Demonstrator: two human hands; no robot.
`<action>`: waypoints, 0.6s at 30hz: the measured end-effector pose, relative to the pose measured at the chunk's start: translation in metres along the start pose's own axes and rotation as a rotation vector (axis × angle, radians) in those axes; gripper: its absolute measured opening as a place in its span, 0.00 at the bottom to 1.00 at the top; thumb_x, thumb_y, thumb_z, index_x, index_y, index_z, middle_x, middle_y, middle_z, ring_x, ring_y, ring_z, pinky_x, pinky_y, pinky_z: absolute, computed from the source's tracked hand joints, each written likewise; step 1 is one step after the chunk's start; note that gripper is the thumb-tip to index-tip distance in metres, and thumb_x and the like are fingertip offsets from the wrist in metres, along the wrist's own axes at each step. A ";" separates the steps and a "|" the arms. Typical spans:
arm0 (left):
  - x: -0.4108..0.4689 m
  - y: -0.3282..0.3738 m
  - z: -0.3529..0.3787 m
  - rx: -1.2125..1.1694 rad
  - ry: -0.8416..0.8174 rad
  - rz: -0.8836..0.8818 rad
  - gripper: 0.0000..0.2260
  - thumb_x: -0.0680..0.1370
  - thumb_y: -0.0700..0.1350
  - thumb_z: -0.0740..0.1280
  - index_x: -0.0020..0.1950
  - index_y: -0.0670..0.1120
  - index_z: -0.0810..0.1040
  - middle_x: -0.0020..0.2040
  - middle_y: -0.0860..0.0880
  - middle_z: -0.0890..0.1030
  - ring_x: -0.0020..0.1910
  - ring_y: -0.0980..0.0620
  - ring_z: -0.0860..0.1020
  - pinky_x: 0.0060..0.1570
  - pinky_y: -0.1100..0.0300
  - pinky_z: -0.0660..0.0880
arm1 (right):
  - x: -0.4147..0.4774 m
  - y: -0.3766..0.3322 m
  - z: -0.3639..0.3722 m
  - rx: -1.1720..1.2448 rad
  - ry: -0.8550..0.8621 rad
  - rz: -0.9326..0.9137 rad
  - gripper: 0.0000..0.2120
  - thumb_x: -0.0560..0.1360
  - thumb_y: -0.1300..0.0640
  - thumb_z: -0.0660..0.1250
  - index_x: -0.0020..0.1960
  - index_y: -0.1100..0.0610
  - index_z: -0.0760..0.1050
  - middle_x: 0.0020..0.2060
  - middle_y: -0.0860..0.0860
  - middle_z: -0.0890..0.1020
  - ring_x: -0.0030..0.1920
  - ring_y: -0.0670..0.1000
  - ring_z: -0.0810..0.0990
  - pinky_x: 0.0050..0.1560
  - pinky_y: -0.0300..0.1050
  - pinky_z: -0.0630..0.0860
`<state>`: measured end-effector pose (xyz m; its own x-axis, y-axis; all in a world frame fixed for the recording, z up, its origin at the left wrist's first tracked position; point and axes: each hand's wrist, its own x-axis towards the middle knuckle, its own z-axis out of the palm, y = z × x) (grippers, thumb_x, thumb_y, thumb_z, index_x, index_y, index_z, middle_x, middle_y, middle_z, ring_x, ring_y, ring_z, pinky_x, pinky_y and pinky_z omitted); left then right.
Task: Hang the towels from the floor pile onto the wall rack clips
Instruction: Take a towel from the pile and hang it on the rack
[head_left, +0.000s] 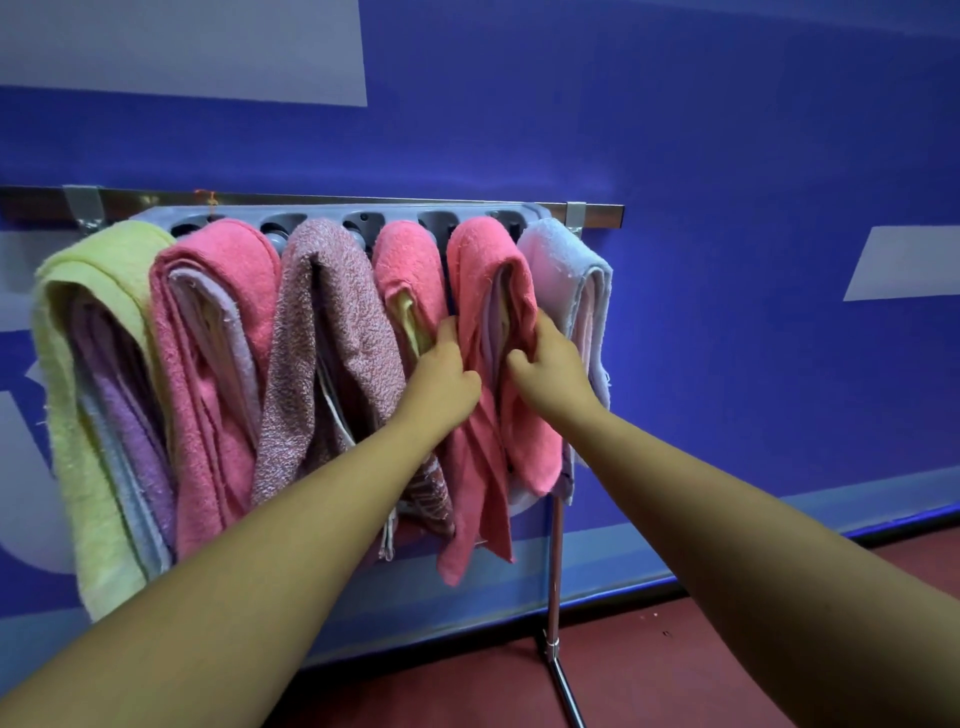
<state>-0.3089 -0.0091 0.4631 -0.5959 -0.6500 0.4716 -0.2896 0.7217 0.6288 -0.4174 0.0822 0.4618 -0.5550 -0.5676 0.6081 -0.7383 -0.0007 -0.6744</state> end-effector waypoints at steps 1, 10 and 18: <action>-0.002 -0.004 0.000 0.007 -0.043 -0.029 0.28 0.75 0.36 0.61 0.75 0.45 0.60 0.59 0.34 0.78 0.58 0.35 0.78 0.57 0.49 0.74 | -0.002 0.002 0.001 -0.009 -0.015 0.012 0.23 0.72 0.64 0.61 0.67 0.55 0.71 0.55 0.51 0.81 0.52 0.52 0.79 0.53 0.45 0.73; -0.029 -0.035 0.013 0.192 -0.022 -0.003 0.18 0.75 0.40 0.65 0.65 0.39 0.75 0.64 0.35 0.70 0.65 0.35 0.70 0.69 0.53 0.63 | -0.047 0.034 0.017 -0.049 -0.156 0.014 0.12 0.75 0.59 0.62 0.58 0.53 0.73 0.49 0.47 0.80 0.48 0.47 0.79 0.47 0.41 0.73; -0.052 -0.027 0.031 0.171 -0.047 -0.045 0.23 0.76 0.34 0.60 0.70 0.37 0.62 0.54 0.32 0.79 0.53 0.33 0.78 0.47 0.48 0.71 | -0.061 0.040 0.024 -0.176 0.003 0.127 0.06 0.76 0.62 0.58 0.46 0.55 0.72 0.37 0.50 0.79 0.37 0.53 0.76 0.37 0.45 0.67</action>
<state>-0.2938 0.0123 0.4023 -0.6124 -0.6737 0.4137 -0.4373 0.7246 0.5328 -0.4043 0.0974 0.3877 -0.6490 -0.5513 0.5243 -0.7177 0.2149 -0.6624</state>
